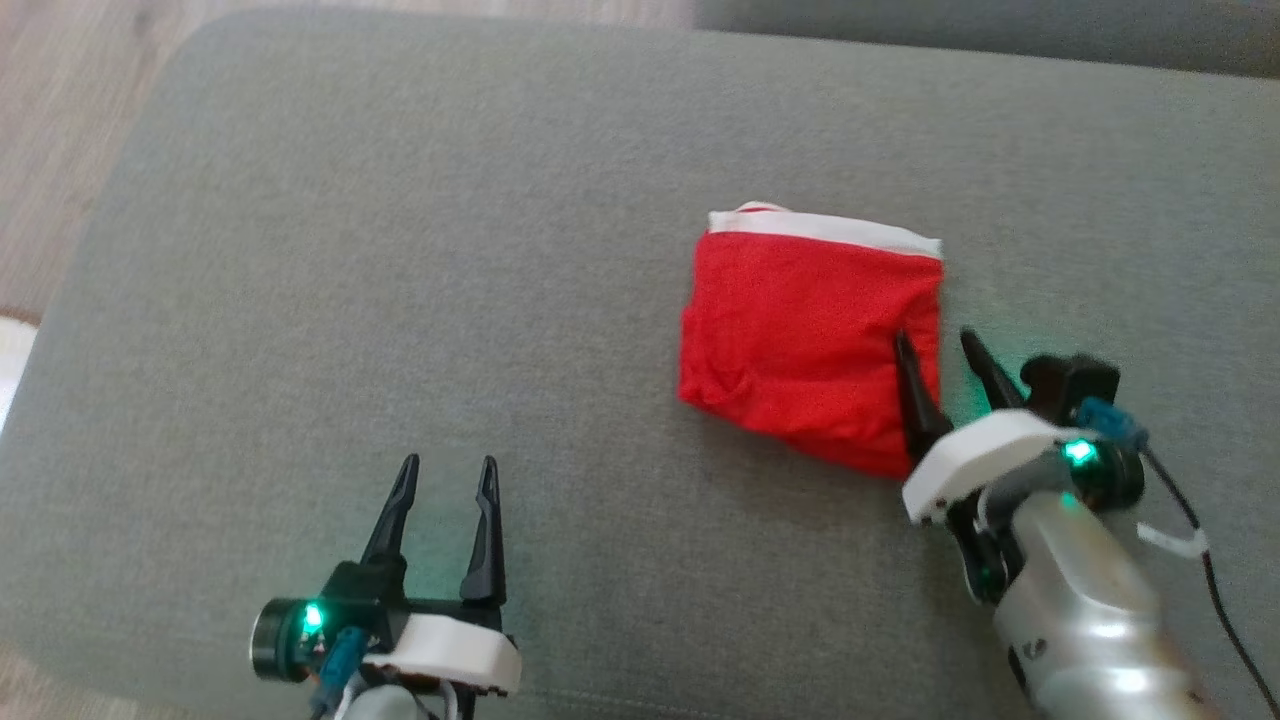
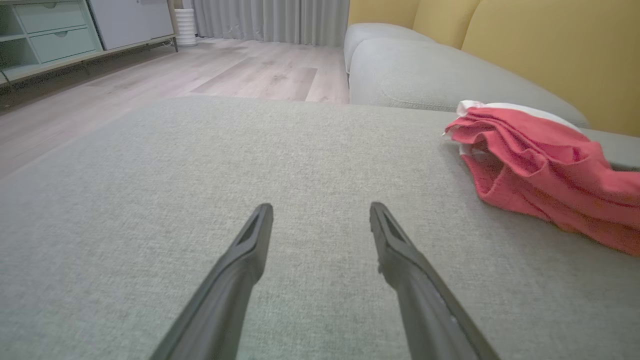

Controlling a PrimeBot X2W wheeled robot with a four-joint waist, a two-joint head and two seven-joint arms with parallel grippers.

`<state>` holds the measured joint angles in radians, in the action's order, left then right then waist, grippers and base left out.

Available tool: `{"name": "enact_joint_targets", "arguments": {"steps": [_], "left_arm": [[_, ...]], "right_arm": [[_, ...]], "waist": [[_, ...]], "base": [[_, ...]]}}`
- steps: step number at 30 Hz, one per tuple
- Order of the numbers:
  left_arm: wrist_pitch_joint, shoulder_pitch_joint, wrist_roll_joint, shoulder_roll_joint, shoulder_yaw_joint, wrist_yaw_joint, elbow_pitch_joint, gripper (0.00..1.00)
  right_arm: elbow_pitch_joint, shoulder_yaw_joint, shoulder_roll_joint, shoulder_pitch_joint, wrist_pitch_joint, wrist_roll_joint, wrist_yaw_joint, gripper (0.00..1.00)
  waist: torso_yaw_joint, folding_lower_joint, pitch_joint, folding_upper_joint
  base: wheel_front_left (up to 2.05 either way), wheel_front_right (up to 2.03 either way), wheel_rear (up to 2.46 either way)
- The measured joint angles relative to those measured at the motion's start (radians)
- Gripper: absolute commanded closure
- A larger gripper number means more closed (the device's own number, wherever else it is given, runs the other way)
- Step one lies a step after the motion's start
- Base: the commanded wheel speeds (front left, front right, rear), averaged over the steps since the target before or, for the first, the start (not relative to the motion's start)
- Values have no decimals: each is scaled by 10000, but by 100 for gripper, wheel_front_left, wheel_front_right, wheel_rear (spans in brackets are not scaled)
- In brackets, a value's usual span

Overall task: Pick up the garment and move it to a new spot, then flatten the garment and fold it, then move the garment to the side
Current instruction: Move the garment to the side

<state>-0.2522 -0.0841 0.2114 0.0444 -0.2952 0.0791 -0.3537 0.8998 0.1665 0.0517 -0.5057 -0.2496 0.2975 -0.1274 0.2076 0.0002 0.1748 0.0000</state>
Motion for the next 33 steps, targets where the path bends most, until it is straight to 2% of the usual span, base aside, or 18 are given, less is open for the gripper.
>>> {"name": "enact_joint_targets", "arguments": {"steps": [4,5,6,7,10,15,20,25,33], "left_arm": [[0,-76,2,-2,-29,2,6,0],[0,-118,2,-2,-29,4,13,0],[0,-151,2,-2,-29,4,27,0],[0,-167,2,-2,-29,4,40,0],[0,-174,2,-2,-36,4,58,0],[0,-198,2,-2,-59,0,69,0],[0,-201,-6,0,-59,-15,111,0],[0,-286,-96,6,-59,-100,115,0],[-2,-777,-318,6,-127,-280,63,0]], "right_arm": [[880,-59,38,-50,-159,-224,0,0],[918,4,69,-154,-161,-173,0,8],[938,115,102,-261,-161,-136,0,71],[915,228,138,-350,-159,-44,0,100],[796,594,151,-364,-142,56,0,100],[238,506,105,-270,-82,-15,0,100],[-546,378,102,-49,-82,-6,0,100],[-951,725,102,220,-82,33,0,100],[-1315,1540,100,453,-82,491,0,100]], "waist": [[327,-2,299,0],[372,-3,357,0],[399,-2,406,0],[406,-1,444,0],[300,-2,468,0],[-7,-2,396,0],[-654,-2,199,0],[-1767,-3,-15,0],[-4180,-2,-94,0]], "base": [[0,0,0],[0,0,0],[0,0,0],[0,0,0],[0,0,0],[0,0,0],[0,0,0],[0,0,0],[0,0,0]]}}
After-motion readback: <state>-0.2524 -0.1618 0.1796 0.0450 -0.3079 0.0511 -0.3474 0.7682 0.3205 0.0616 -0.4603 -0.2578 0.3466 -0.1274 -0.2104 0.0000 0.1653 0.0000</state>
